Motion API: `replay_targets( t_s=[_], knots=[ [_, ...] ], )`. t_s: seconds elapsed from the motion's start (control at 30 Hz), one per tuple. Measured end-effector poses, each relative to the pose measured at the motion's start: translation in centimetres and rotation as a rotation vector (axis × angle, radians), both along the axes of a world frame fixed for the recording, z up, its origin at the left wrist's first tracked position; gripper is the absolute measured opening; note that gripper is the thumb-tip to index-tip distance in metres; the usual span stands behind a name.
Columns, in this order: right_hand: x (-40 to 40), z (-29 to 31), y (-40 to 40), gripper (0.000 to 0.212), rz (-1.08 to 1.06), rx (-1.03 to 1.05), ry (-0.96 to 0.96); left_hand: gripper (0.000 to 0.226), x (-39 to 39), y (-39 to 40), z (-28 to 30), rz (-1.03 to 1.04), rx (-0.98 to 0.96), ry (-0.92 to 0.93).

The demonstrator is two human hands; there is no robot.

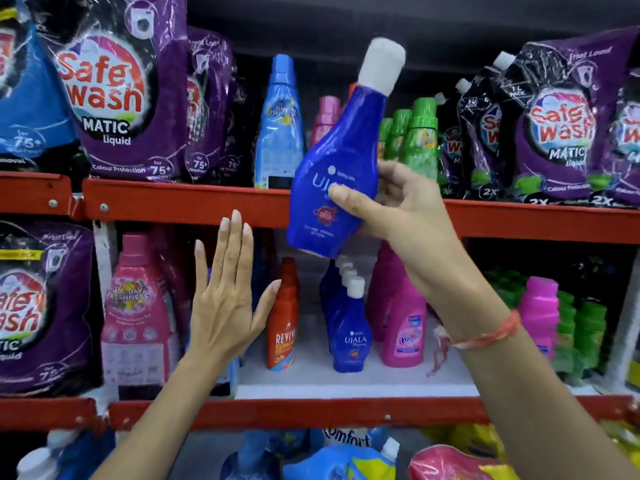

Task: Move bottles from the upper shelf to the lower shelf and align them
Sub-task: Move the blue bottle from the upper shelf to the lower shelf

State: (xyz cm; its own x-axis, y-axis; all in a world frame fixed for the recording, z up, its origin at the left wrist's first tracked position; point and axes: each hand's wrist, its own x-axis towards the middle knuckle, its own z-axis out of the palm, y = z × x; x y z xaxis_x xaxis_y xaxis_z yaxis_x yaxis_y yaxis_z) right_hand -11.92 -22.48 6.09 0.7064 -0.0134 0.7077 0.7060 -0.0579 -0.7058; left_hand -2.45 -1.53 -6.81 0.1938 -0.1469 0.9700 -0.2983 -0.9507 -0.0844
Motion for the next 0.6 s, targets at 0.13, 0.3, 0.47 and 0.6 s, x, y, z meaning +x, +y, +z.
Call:
replay_targets(
  t_s=[0.13, 0.3, 0.47, 0.6],
  knots=[
    [0.1, -4.4, -2.0, 0.045, 0.045, -0.002, 0.152, 0.074, -0.6, -0.8, -3.8, -0.006, 0.003, 0.082],
    [1.7, -9.7, -3.8, 0.05, 0.002, -0.002, 0.284, 0.073, -0.8, -1.3, -8.1, 0.028, 0.048, 0.213],
    [4.0, -14.1, -5.1, 0.05, -0.123, -0.118, 0.344, 0.077, -0.4, -1.3, -11.2, 0.058, 0.07, 0.31],
    [6.4, -17.2, -5.9, 0.05, -0.198, -0.125, 0.414, 0.077, 0.2, -1.0, -12.8, 0.093, 0.078, 0.372]
  ],
)
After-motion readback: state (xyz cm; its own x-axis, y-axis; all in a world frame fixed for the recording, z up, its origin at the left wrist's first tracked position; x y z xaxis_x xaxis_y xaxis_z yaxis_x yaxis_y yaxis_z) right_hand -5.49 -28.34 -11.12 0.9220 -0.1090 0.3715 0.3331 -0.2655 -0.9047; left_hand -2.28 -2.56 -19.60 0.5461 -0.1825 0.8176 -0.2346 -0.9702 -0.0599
